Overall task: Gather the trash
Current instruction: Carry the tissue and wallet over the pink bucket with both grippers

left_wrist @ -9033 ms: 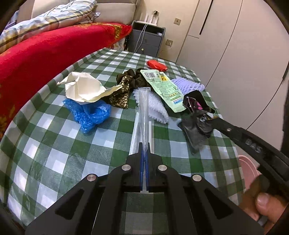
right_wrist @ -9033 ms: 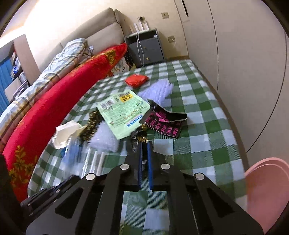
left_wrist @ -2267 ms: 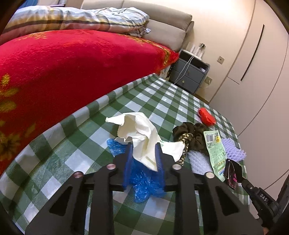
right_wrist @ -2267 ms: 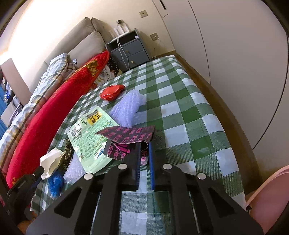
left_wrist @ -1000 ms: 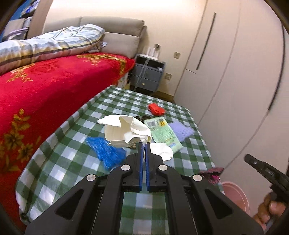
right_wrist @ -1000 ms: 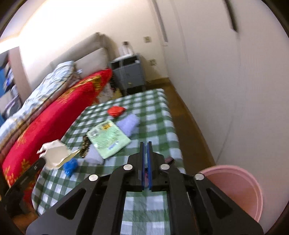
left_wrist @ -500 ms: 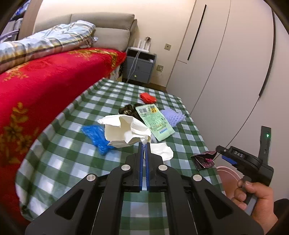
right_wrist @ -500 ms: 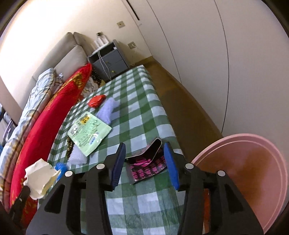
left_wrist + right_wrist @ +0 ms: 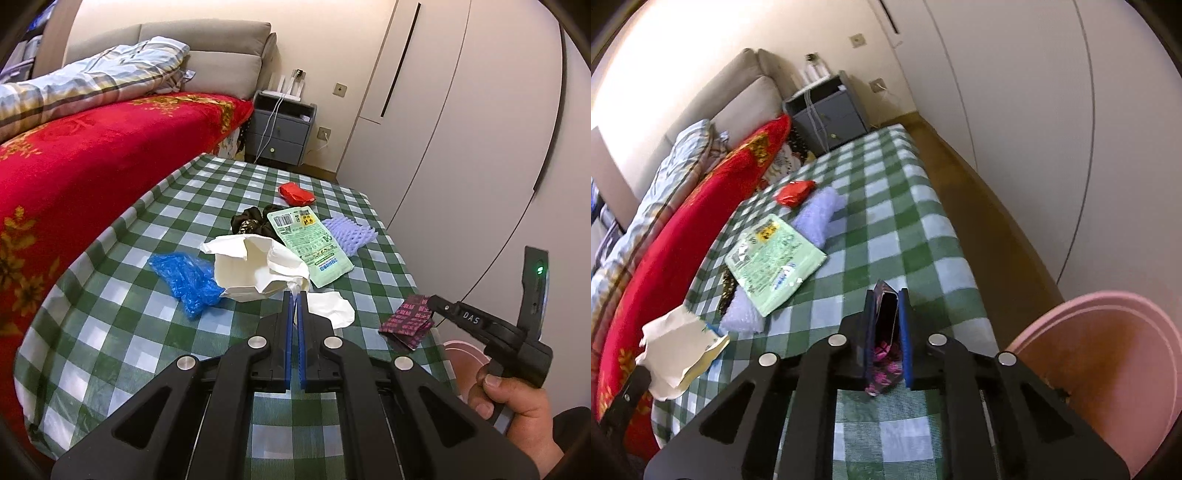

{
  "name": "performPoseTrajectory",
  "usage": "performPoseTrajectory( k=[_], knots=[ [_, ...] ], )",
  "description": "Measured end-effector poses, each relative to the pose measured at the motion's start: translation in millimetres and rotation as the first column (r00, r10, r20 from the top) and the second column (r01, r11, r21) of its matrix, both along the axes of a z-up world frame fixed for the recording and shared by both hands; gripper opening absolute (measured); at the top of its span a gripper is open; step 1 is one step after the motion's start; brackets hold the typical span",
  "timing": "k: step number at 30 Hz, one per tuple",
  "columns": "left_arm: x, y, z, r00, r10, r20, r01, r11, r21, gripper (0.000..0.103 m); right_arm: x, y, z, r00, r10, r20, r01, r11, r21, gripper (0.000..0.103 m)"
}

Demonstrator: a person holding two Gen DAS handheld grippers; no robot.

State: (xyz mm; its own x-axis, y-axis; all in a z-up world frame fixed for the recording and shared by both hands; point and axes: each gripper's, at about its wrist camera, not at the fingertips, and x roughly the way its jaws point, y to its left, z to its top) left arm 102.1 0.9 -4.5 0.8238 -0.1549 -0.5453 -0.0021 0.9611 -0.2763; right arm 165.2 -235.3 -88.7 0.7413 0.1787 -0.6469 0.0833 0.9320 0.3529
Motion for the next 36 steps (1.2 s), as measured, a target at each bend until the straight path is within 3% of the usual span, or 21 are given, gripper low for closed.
performPoseTrajectory(
  k=[12, 24, 36],
  knots=[
    [-14, -6, 9, 0.999, -0.018, 0.029, 0.017, 0.999, 0.035, 0.002, -47, 26, 60, 0.985, 0.116, 0.128, -0.095, 0.983, -0.16, 0.009],
    [-36, -27, 19, 0.993, -0.1, 0.059, 0.096, 0.993, 0.071, 0.002, -108, 10, 110, 0.977, 0.109, 0.186, -0.062, 0.968, -0.243, 0.009],
    [-55, -64, 24, 0.977, -0.2, 0.081, 0.19, 0.976, 0.11, 0.002, -163, -33, 150, 0.969, 0.079, 0.235, 0.001, 0.947, -0.32, 0.009]
  ],
)
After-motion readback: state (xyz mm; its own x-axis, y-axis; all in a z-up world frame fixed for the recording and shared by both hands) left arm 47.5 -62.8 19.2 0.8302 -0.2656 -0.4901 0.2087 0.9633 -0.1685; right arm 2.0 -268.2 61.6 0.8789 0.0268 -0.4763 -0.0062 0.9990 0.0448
